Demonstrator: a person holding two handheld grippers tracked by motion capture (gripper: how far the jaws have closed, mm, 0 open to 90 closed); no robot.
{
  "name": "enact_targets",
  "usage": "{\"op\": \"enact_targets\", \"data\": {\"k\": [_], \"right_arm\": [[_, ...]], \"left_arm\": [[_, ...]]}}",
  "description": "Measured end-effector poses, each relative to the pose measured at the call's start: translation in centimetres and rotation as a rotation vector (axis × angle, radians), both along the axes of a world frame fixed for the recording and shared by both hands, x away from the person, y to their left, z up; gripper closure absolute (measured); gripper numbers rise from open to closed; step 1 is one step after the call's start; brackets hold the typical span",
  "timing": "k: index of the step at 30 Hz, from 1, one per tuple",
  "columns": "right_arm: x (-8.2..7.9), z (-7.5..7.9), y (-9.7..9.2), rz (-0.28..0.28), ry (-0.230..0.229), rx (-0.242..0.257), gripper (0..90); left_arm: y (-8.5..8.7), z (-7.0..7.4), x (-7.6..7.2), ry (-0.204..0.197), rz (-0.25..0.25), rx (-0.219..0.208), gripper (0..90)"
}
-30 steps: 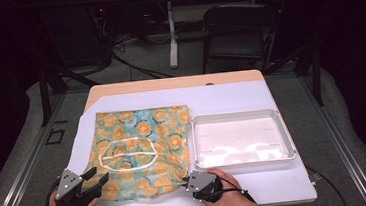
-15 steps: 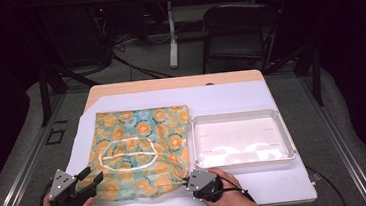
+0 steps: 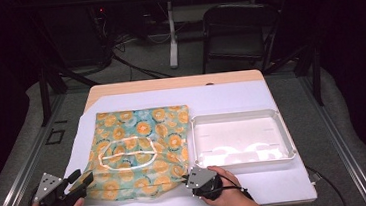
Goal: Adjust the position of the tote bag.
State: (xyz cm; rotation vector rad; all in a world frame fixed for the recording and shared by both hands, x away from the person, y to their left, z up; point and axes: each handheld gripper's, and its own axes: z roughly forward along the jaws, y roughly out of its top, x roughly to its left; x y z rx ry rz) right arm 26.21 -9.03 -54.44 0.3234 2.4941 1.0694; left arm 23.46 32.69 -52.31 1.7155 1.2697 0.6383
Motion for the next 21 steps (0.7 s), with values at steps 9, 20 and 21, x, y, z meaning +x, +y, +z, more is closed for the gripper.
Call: {"op": "enact_targets", "data": {"k": [9, 20, 21], "right_arm": [[0.2, 0.1, 0.2, 0.007, 0.001, 0.005, 84.5], [0.2, 0.0, 0.3, 0.009, 0.003, 0.018, 82.5], [0.2, 0.1, 0.3, 0.014, 0.001, 0.003, 82.3]], "left_arm": [[1.8, -0.2, -0.5, 0.019, 0.108, -0.045, 49.6], [2.5, -0.5, -0.5, 0.052, 0.136, -0.068, 48.7], [2.5, -0.5, -0.5, 0.054, 0.135, -0.071, 48.7]]}}
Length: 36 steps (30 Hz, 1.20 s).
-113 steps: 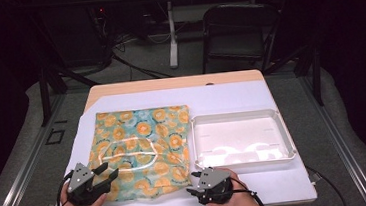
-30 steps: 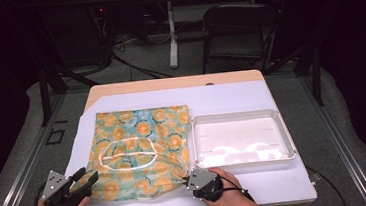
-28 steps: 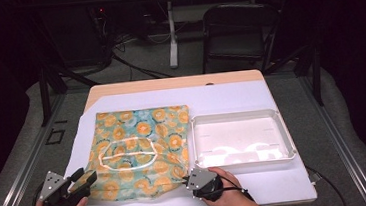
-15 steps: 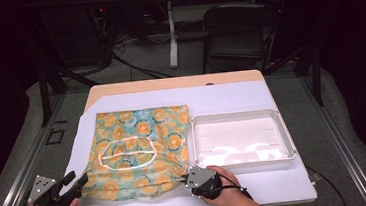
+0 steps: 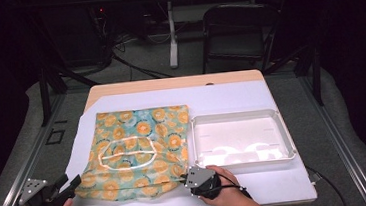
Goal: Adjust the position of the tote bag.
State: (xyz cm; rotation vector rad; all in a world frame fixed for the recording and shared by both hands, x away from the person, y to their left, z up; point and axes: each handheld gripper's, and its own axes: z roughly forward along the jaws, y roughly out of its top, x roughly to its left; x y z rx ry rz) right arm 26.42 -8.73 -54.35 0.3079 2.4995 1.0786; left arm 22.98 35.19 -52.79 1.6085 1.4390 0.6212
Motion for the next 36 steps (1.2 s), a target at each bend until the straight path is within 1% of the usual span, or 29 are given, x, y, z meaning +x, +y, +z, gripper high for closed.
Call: {"op": "enact_targets", "data": {"k": [2, 3, 5, 6, 8, 10, 12, 14, 15, 18, 28, 30, 33, 36], "right_arm": [[0.0, 0.0, 0.0, 0.002, 0.001, -0.004, 82.0], [0.0, 0.0, 0.0, 0.0, 0.001, 0.003, 81.7], [0.0, 0.0, 0.0, 0.0, 0.0, -0.001, 81.3], [0.0, -0.1, 0.0, -0.005, 0.003, 0.014, 80.8], [0.0, 0.0, 0.0, -0.003, 0.001, -0.001, 80.1], [0.0, 0.0, 0.0, -0.003, 0.003, 0.0, 79.8], [0.0, 0.0, 0.0, -0.001, 0.002, -0.006, 79.4], [0.0, -0.1, 0.0, 0.0, 0.004, -0.002, 79.1], [0.0, 0.0, 0.0, 0.001, 0.002, -0.012, 78.9], [0.0, -0.1, 0.0, 0.001, 0.005, -0.009, 78.4], [0.0, -0.2, 0.1, -0.002, 0.007, -0.006, 76.3], [0.0, -0.2, 0.1, 0.001, 0.008, -0.018, 75.7], [0.0, -0.2, 0.1, 0.002, 0.01, -0.017, 75.3], [0.1, -0.2, 0.1, -0.003, 0.01, -0.018, 74.4]], "left_arm": [[-0.1, -0.1, 0.1, 0.006, -0.003, -0.004, 48.7], [-0.1, -0.1, 0.1, 0.011, -0.005, -0.006, 48.7], [-0.2, -0.2, 0.2, 0.031, -0.012, -0.009, 48.7], [-0.2, -0.3, 0.2, 0.034, -0.014, -0.011, 48.8], [-0.3, -0.4, 0.3, 0.047, -0.019, -0.014, 48.7], [-0.3, -0.5, 0.4, 0.067, -0.028, -0.014, 48.7], [-0.4, -0.6, 0.5, 0.076, -0.028, -0.017, 48.7], [-0.4, -0.7, 0.5, 0.084, -0.032, -0.013, 48.7], [-0.4, -0.7, 0.5, 0.092, -0.034, -0.014, 48.7], [-0.4, -0.7, 0.6, 0.099, -0.038, -0.016, 48.7], [-0.3, -1.2, 0.8, 0.127, -0.04, -0.042, 48.5], [-0.3, -1.3, 0.9, 0.136, -0.043, -0.044, 48.5], [-0.4, -1.4, 0.9, 0.146, -0.049, -0.045, 49.3], [-0.3, -1.7, 1.0, 0.162, -0.048, -0.078, 50.5]]}}
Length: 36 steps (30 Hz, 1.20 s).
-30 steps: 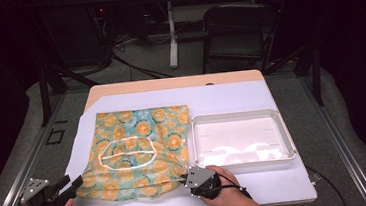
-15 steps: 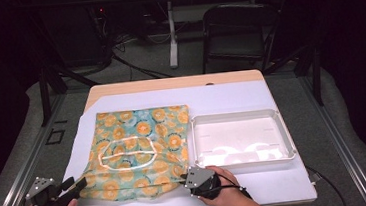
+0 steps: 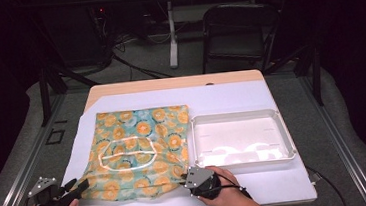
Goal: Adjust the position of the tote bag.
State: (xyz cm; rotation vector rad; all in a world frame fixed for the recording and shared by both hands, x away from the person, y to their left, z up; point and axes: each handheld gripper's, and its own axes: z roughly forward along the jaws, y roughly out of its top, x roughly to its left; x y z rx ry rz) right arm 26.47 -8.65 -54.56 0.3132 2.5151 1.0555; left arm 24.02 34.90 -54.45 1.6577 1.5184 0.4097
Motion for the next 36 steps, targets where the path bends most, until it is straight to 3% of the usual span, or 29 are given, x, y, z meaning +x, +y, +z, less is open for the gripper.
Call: {"op": "enact_targets", "data": {"k": [2, 7, 12, 29, 36], "right_arm": [[0.01, -0.03, 0.0, 0.001, 0.002, 0.006, 73.7], [0.04, -0.02, -0.02, 0.003, 0.007, -0.002, 71.5], [0.06, -0.07, 0.03, 0.003, 0.004, -0.009, 69.0], [0.03, -0.14, 0.1, 0.01, 0.014, 0.018, 62.5], [0.08, -0.13, 0.0, -0.008, 0.013, 0.018, 61.8]], "left_arm": [[0.16, -0.17, 0.1, 0.03, -0.006, -0.02, 50.4], [0.23, -0.5, 0.26, 0.041, -0.001, -0.038, 49.9], [0.17, -0.53, 0.35, 0.056, -0.018, -0.025, 49.8], [0.27, -0.89, 0.51, 0.085, -0.036, -0.07, 53.5], [0.19, -0.92, 0.54, 0.091, -0.045, -0.064, 58.7]]}}
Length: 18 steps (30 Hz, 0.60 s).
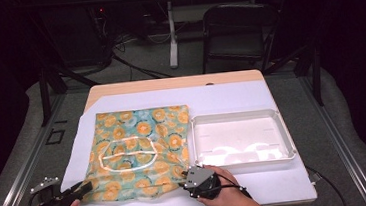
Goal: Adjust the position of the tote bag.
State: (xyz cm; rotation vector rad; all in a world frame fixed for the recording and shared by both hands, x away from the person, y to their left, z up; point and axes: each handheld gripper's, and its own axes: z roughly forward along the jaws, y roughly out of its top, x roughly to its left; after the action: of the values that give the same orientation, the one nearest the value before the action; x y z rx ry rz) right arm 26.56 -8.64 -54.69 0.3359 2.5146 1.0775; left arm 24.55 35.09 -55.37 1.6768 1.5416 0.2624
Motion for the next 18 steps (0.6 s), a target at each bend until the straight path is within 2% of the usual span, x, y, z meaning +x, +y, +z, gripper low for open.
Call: {"op": "enact_targets", "data": {"k": [3, 6, 8, 9, 10, 18], "right_arm": [[0.03, 0.11, -0.07, 0.002, 0.0, -0.017, 63.0], [0.04, 0.06, -0.15, 0.0, 0.021, -0.009, 66.2], [0.06, 0.17, -0.23, 0.005, 0.027, -0.024, 67.8], [0.03, 0.07, -0.2, -0.002, 0.031, -0.01, 69.1], [0.06, 0.17, -0.27, -0.003, 0.028, -0.026, 70.3], [-0.01, 0.03, -0.24, -0.008, 0.035, -0.031, 80.6]], "left_arm": [[0.0, 0.01, -0.01, 0.002, 0.001, -0.003, 59.3], [0.09, 0.07, -0.1, 0.006, -0.004, -0.008, 59.4], [0.27, 0.14, -0.23, 0.006, 0.006, -0.024, 58.1], [0.39, 0.12, -0.25, 0.002, 0.008, -0.033, 56.8], [0.39, 0.09, -0.31, 0.003, 0.018, -0.042, 55.6], [0.24, 0.03, -0.33, 0.021, 0.016, -0.039, 50.0]]}}
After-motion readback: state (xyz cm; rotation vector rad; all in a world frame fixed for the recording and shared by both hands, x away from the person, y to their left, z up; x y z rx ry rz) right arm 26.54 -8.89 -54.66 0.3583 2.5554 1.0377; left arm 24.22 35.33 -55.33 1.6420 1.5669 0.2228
